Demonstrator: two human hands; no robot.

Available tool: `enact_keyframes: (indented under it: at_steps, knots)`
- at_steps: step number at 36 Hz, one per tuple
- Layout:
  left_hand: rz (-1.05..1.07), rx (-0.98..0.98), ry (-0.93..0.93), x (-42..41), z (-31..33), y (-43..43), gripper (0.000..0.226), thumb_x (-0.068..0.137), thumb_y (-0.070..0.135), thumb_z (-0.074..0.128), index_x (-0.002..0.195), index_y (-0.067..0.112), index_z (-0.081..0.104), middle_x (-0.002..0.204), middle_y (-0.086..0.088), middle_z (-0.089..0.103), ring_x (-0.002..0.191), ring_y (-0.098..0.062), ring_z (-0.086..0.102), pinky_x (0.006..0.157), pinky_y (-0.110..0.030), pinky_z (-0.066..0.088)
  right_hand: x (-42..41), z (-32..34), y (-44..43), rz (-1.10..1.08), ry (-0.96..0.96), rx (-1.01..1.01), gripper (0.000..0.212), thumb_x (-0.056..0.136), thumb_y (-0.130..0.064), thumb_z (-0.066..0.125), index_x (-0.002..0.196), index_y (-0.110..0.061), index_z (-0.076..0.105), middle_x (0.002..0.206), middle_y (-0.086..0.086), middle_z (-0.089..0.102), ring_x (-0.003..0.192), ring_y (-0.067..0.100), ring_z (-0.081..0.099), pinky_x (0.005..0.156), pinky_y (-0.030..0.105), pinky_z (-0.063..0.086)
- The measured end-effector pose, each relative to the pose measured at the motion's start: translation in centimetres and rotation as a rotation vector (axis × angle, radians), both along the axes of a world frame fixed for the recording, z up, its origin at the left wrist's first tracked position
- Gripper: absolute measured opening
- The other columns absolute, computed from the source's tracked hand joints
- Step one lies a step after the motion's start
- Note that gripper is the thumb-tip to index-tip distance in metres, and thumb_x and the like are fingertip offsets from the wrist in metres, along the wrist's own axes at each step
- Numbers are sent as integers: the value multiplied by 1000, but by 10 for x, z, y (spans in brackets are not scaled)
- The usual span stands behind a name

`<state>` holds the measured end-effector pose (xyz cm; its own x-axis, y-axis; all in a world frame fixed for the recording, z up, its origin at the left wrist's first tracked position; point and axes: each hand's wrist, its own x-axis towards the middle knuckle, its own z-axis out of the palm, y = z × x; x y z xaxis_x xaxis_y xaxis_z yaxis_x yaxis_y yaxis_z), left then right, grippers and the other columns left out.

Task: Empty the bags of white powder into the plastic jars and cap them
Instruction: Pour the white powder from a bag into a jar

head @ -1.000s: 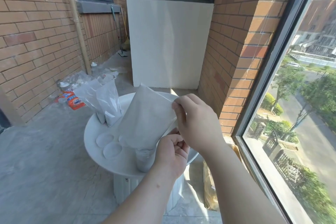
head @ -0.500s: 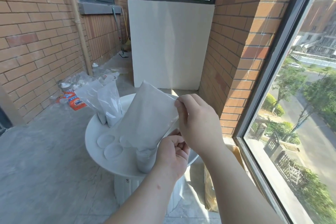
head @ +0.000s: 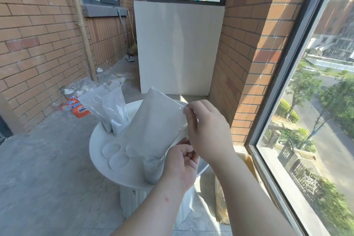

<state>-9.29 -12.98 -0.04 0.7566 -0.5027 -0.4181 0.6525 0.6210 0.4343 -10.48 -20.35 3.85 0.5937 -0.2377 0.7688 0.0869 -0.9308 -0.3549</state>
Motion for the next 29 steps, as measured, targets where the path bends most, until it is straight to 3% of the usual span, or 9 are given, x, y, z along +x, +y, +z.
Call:
enact_keyframes:
  at_steps: [5, 14, 26, 29]
  knots:
    - [3, -27, 4, 0, -1, 0, 34, 86, -19, 33, 81, 7, 54, 52, 0, 61, 41, -9, 58, 41, -16, 46, 1, 1, -1, -2, -18, 13, 27, 101, -33, 42, 90, -18, 62, 89, -5, 62, 74, 27, 56, 59, 39, 49]
    - [-4, -4, -3, -1, 1, 0, 39, 86, -20, 30, 72, 12, 48, 45, 2, 53, 34, -10, 51, 37, -16, 41, 1, 0, -2, 4, -16, -12, 26, 100, -32, 44, 89, -18, 63, 92, -5, 61, 71, 26, 56, 56, 38, 49]
    - [-5, -8, 1, -2, 2, 2, 34, 86, -18, 33, 83, 7, 55, 50, 1, 59, 38, -9, 55, 38, -15, 42, 0, 4, -2, 9, -21, -19, 30, 100, -34, 40, 88, -18, 63, 85, -4, 61, 73, 27, 57, 57, 38, 48]
    - [-2, -1, 3, -2, 3, 1, 34, 88, -18, 33, 78, 8, 53, 48, 2, 56, 36, -9, 53, 37, -15, 42, -1, 2, 0, 10, -7, -28, 30, 99, -34, 40, 88, -19, 63, 85, -7, 62, 72, 25, 57, 56, 36, 48]
